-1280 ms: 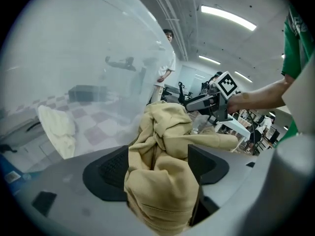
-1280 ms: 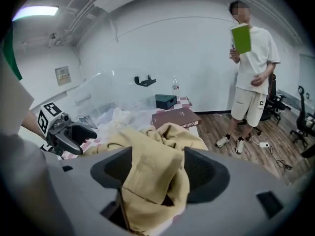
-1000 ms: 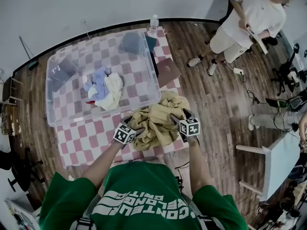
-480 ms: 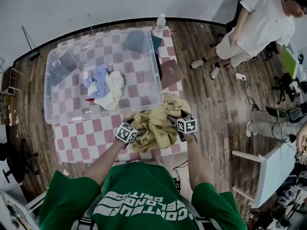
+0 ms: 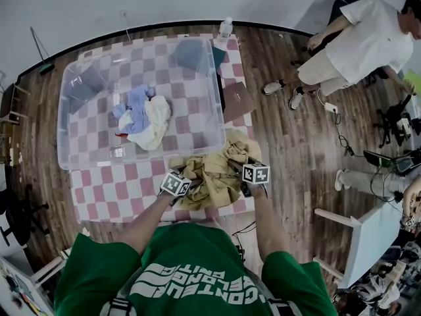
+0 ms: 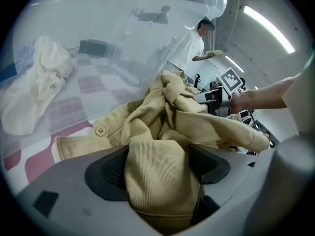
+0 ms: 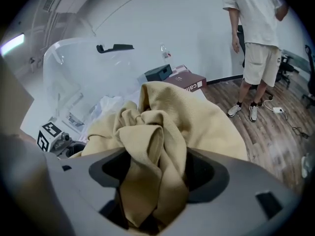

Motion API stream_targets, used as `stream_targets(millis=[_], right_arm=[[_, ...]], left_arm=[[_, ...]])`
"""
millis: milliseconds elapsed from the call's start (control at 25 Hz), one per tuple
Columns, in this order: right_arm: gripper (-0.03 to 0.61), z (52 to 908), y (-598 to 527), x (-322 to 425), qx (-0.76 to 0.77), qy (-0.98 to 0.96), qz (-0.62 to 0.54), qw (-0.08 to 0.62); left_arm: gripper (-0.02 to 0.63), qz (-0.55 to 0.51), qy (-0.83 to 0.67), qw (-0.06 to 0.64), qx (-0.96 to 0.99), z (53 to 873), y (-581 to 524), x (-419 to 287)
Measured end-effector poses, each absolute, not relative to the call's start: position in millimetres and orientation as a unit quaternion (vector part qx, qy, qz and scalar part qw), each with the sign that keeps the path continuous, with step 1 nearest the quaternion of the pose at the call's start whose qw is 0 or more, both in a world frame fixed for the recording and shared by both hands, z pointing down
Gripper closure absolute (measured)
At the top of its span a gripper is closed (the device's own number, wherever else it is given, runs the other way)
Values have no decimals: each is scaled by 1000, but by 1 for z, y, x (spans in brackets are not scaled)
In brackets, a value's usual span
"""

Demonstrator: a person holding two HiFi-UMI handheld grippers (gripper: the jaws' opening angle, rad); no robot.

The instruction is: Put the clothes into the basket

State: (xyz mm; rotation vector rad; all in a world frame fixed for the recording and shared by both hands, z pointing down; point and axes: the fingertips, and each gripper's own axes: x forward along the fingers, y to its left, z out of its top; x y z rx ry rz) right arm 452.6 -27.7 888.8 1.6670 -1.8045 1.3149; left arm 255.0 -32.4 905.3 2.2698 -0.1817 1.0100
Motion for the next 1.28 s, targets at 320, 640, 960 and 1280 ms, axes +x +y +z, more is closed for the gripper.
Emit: stream_targets(millis=[320,640,960,1280], right_arm=[[325,887,-25,445,588,-632,475,171],[414,877,-24,441,600,-632,462,167],[449,864,-19,439,619,-625,452,148],[456,837,-4,433,651,-613,434,110]], left_arm=[[330,391,-49,338,855,895,-23,263],[479,382,-45,339,858,889,-20,265],[511,366,-46,344,863,876,-20,268],[518,342,-15,328,880,849,-14,276]])
